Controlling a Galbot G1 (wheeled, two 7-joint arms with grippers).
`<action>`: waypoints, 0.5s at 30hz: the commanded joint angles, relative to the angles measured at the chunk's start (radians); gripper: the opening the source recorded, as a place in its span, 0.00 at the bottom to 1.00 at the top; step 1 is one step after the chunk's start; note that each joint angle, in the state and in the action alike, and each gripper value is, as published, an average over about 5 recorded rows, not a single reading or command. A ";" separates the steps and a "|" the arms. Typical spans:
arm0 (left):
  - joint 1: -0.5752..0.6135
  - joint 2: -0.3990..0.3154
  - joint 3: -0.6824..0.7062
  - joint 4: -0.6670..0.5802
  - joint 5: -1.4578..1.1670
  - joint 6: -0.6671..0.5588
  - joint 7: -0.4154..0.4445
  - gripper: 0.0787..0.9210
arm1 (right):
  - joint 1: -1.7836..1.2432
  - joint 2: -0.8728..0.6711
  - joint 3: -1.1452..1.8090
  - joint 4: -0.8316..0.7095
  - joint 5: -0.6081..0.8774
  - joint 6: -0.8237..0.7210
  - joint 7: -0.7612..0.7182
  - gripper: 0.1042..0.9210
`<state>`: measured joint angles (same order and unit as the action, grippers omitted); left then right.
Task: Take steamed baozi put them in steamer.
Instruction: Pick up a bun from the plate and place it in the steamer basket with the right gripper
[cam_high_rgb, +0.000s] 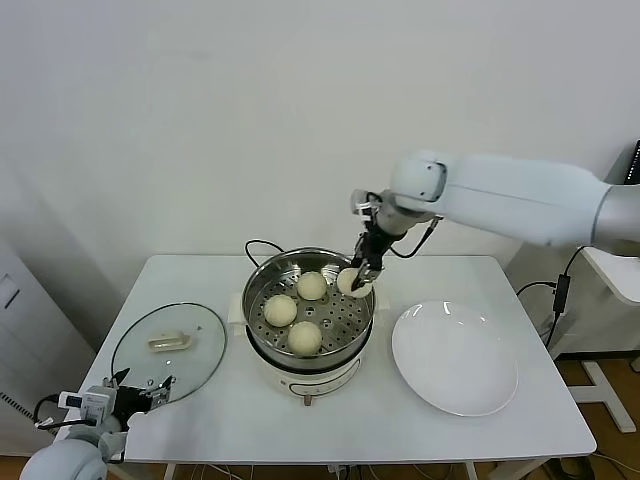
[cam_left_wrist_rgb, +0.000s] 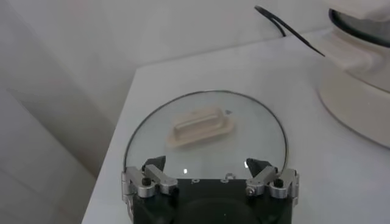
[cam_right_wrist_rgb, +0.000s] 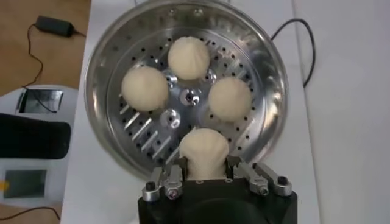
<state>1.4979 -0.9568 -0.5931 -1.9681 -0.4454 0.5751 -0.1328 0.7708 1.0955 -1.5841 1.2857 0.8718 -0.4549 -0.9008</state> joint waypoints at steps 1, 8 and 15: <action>0.000 0.003 -0.002 0.003 -0.002 -0.002 0.001 0.88 | -0.100 0.061 0.001 -0.002 -0.002 -0.052 0.083 0.36; -0.002 0.007 -0.003 0.006 -0.004 -0.002 0.001 0.88 | -0.128 0.056 0.004 -0.006 -0.015 -0.063 0.109 0.36; -0.004 0.006 -0.004 0.010 -0.007 -0.003 0.000 0.88 | -0.141 0.050 0.038 -0.021 0.006 -0.070 0.132 0.50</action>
<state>1.4947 -0.9509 -0.5962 -1.9598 -0.4520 0.5733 -0.1325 0.6639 1.1328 -1.5723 1.2761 0.8663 -0.5097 -0.8063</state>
